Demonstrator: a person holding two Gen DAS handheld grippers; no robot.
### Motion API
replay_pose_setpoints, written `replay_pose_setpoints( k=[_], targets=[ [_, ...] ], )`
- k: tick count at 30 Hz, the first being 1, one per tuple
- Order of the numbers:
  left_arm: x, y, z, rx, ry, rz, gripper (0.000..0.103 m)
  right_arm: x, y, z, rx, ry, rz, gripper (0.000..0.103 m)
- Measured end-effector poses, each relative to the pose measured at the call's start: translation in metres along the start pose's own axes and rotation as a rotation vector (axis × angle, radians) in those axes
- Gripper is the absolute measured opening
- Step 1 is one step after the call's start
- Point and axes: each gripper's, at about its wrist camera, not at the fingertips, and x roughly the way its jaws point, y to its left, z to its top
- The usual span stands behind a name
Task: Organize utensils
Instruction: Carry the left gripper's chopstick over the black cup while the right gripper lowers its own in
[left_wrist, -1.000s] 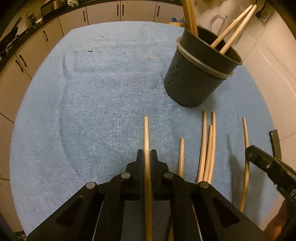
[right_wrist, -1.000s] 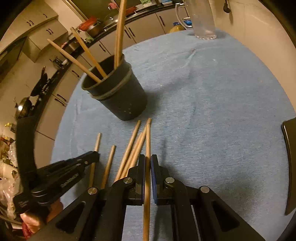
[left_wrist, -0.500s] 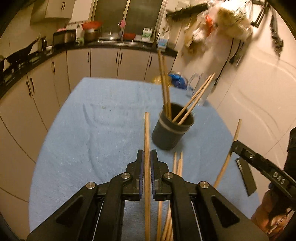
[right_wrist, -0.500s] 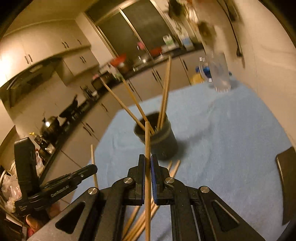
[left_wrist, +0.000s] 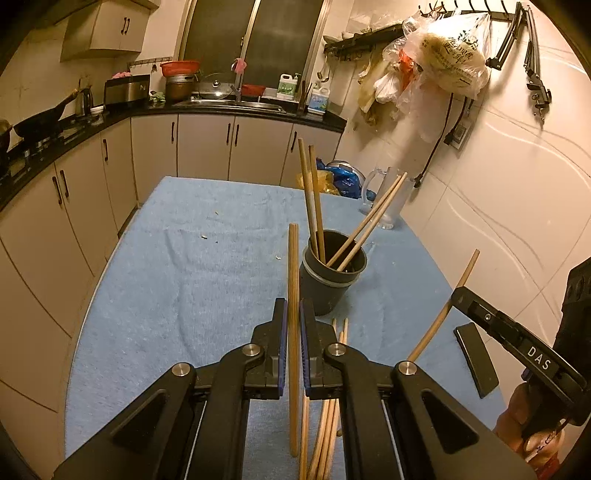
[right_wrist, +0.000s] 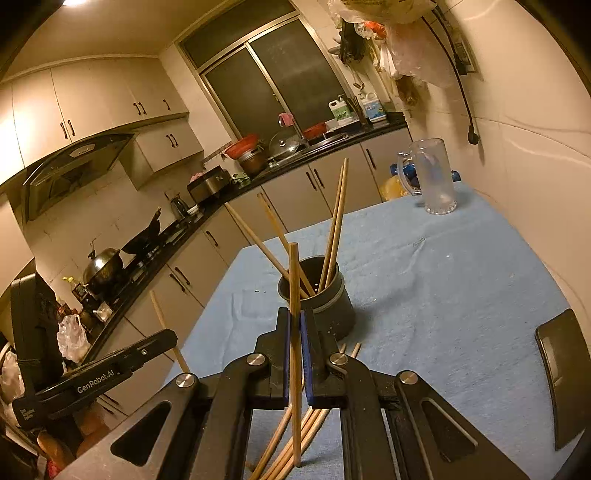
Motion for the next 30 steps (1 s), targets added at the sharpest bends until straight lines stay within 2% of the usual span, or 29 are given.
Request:
replay_pose_setpoints(
  k=[30],
  targets=[
    [-0.012, -0.016, 0.016, 0.025, -0.038, -0.010, 0.006, -0.023, -0.005, 0.021, 0.016, -0.072, 0.012, 0.006]
  ],
)
